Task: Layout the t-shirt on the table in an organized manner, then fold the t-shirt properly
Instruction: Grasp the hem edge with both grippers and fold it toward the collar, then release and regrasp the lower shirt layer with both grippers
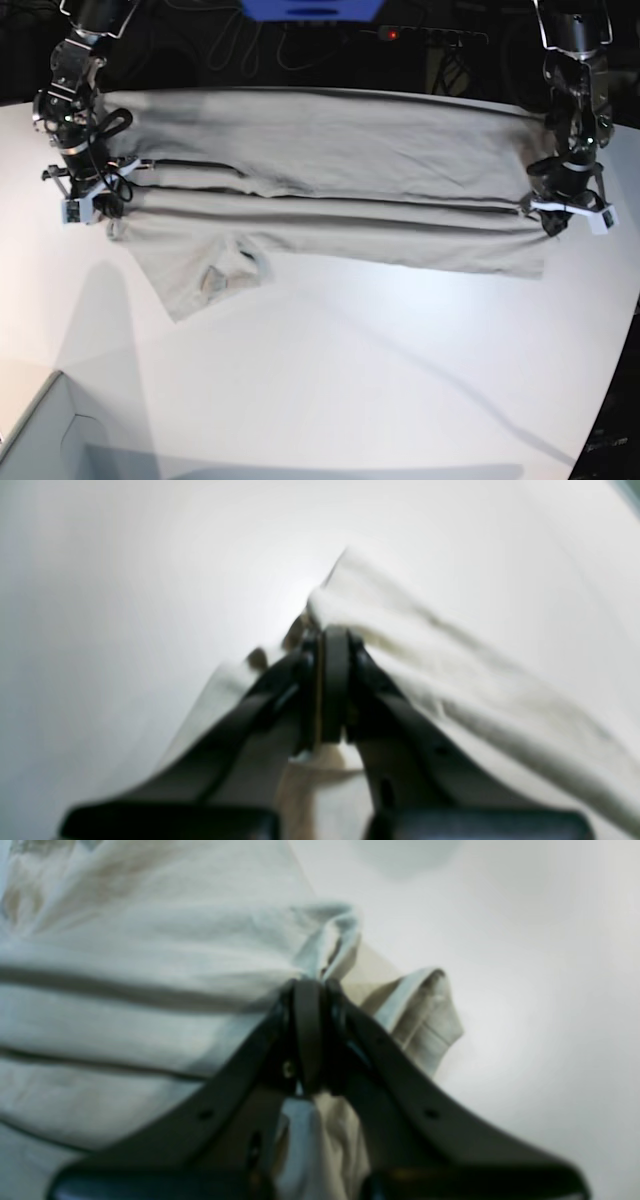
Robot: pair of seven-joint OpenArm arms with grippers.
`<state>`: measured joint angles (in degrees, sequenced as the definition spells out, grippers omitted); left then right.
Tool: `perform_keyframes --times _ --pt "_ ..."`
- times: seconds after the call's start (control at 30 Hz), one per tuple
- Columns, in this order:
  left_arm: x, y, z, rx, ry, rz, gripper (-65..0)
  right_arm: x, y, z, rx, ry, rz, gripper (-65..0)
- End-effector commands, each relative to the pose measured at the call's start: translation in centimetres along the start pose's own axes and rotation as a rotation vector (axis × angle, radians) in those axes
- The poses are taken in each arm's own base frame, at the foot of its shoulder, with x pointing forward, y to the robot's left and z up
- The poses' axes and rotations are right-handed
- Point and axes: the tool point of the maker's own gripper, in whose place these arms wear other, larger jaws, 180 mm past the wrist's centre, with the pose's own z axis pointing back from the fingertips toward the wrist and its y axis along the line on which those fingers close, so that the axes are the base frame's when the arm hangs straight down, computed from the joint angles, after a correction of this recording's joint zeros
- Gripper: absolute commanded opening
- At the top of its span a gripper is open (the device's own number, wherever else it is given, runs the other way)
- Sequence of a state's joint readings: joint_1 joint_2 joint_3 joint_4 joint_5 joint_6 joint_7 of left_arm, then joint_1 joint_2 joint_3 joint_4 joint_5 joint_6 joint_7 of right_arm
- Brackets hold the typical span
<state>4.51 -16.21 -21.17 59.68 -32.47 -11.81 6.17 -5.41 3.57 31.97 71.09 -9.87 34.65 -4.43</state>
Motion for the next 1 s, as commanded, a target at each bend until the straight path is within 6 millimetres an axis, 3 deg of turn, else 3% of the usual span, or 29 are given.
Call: perform_keyframes --times 0.0,0.13,0.2,0.33,0.43,0.5,0.6,0.83,0.97 --pt "1.8 0.1 0.0 -0.006 -0.047 -0.011 -60.2 1.4 -0.6 0.0 -0.006 -0.037 0.01 -63.4" --pt "0.8 1.0 0.7 0.008 -0.025 -0.015 -45.4 1.4 -0.8 0.1 -0.01 -0.026 0.017 -49.7" --pt "1.6 0.5 0.9 -0.004 -0.05 -0.022 -40.5 1.5 -0.9 0.1 -0.014 -0.027 0.015 -43.4" --pt "4.7 0.3 2.2 -0.013 -0.134 -0.035 -39.6 2.5 -1.2 0.8 -0.028 -0.056 0.036 -36.9" --pt "7.5 -1.3 2.7 -0.052 -0.206 -0.054 -39.5 4.1 -1.3 1.4 -0.038 -0.094 0.062 -36.0" --pt "8.4 -1.5 2.6 -0.057 -0.222 -0.064 -39.5 4.9 -0.6 1.4 -0.036 -0.118 0.057 -36.0" --pt "9.6 -1.4 1.0 -0.048 -0.232 -0.062 -39.4 5.8 -0.3 1.5 -0.037 -0.14 0.061 -36.0" --pt "7.8 0.9 -4.5 0.031 -0.016 0.044 -39.4 8.5 -0.6 0.0 -0.046 -0.131 0.07 -35.9" --pt "7.7 0.6 -6.3 0.048 0.015 0.069 -39.4 10.1 -1.2 -0.9 -0.061 -0.104 0.071 -35.9"
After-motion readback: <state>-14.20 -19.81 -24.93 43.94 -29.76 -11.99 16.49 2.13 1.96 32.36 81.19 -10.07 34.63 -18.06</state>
